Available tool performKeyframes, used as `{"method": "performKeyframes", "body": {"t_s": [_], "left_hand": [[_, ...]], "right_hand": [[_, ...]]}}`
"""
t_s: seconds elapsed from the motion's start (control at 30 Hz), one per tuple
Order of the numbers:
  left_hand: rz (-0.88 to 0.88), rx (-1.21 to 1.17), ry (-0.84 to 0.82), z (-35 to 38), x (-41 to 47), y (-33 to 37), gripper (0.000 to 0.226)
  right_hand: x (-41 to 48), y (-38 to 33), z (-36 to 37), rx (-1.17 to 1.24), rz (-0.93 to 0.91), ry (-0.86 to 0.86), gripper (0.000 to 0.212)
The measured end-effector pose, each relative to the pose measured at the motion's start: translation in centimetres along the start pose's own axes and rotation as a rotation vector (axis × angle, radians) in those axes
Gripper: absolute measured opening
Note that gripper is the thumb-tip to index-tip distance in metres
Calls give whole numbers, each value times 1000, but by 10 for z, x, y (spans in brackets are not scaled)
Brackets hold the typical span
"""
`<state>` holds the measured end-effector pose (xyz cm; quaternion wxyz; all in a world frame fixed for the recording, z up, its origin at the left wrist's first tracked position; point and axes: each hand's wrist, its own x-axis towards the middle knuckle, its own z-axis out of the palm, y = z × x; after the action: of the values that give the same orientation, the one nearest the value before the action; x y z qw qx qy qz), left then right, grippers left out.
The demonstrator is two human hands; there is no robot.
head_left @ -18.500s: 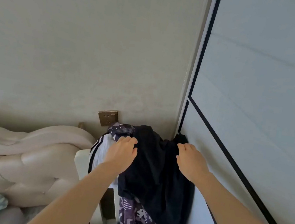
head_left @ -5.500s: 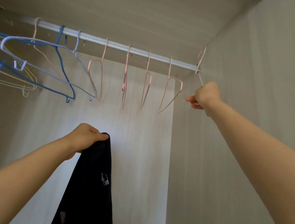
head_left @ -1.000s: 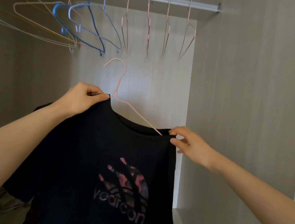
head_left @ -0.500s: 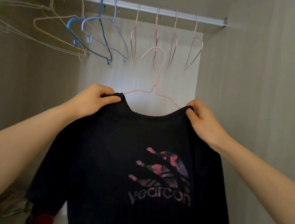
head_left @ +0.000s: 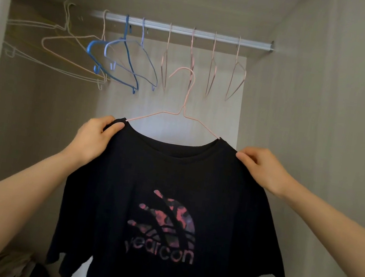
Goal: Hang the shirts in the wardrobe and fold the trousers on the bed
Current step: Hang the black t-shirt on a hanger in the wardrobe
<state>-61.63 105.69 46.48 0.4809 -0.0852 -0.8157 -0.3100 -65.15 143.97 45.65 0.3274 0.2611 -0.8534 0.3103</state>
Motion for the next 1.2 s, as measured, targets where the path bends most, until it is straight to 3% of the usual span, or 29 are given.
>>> {"method": "performKeyframes", "body": {"t_s": [0.2,0.4,0.53,0.83,1.03,1.13,1.2], "left_hand": [[33,61,-63,1,0,4,34],[6,-33,-96,-4,-1,-4,33],[-23,-102,-106,3,-1,-8,34],[-88,-314,-133,44,9,-4,25],[-129,-363,-153,86,18,17,31],[-209,-349,-204,108,18,30,39],[-245,-471,-264,122,16,43,36]], "right_hand": [[-1,-13,6,186,15,95,29],[-4,-11,2,215,89,-33,28],[-8,-19,-5,304,135,-135,40],[-37,-17,-25,555,382,-120,28],[-56,-17,-49,504,503,-93,26],[-59,-19,-55,329,565,39,27],[-58,-20,-58,229,601,174,29]]}}
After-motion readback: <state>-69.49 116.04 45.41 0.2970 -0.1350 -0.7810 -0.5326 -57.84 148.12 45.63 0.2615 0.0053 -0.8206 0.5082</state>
